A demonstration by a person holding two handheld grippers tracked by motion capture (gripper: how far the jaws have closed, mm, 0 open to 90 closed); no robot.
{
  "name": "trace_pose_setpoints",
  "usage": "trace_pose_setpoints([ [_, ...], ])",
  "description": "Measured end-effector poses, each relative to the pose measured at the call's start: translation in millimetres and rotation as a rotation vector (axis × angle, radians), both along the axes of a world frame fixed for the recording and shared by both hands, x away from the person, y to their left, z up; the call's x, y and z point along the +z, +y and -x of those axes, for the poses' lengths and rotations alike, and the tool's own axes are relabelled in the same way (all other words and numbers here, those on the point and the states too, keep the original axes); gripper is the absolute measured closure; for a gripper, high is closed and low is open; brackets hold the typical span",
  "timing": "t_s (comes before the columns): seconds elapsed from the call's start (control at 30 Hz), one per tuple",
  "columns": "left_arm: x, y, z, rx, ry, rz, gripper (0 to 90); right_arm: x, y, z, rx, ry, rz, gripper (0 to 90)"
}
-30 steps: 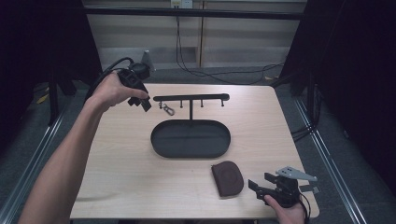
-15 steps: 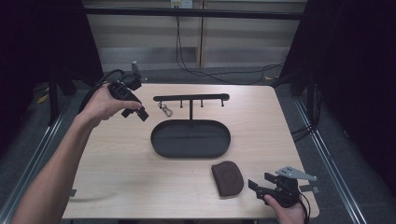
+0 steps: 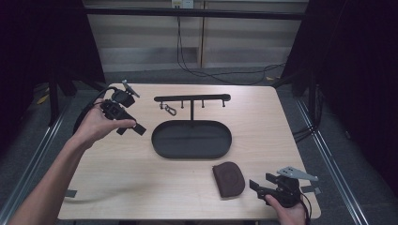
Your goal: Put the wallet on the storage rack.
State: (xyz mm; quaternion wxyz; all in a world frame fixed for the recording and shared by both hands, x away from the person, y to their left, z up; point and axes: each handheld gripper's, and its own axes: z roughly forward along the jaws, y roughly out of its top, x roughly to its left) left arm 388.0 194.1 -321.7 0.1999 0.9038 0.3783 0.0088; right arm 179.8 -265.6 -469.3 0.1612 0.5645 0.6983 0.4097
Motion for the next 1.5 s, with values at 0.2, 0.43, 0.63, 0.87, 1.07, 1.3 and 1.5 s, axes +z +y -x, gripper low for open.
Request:
trace_pose_setpoints([
  [0.2, -10.1, 8.4, 13.7, 0.016, -0.023, 0.056, 22.0, 0.4, 0.3, 0.4, 0.004, -0.002, 0.000, 23.8],
  [0.43, -26.9, 23.4, 23.1, 0.007, -0.028, 0.092, 18.0, 0.2, 0.3, 0.3, 0.002, 0.000, 0.001, 23.8],
  [0.63, -47.9, 38.9, 43.3, 0.033, -0.075, 0.180, 17.3, 0.0, -0.1, 0.1, 0.002, 0.001, -0.001, 23.7],
  [0.87, -70.3, 51.8, 64.7, 0.082, -0.151, 0.219, 17.6, 0.2, -0.3, 0.5, 0.002, 0.001, -0.006, 23.6],
  [1.07, -83.6, 63.6, 82.1, 0.124, -0.199, 0.272, 17.5, 0.0, -0.2, -0.3, 0.004, 0.009, -0.008, 23.3],
  [1.3, -91.0, 67.0, 107.1, 0.111, -0.241, 0.301, 17.6, 1.8, 2.5, -4.2, 0.038, 0.054, -0.013, 20.1],
  [1.5, -104.9, 62.9, 127.1, 0.086, -0.237, 0.314, 17.6, 4.7, 9.4, -11.0, 0.075, 0.073, -0.009, 19.6],
])
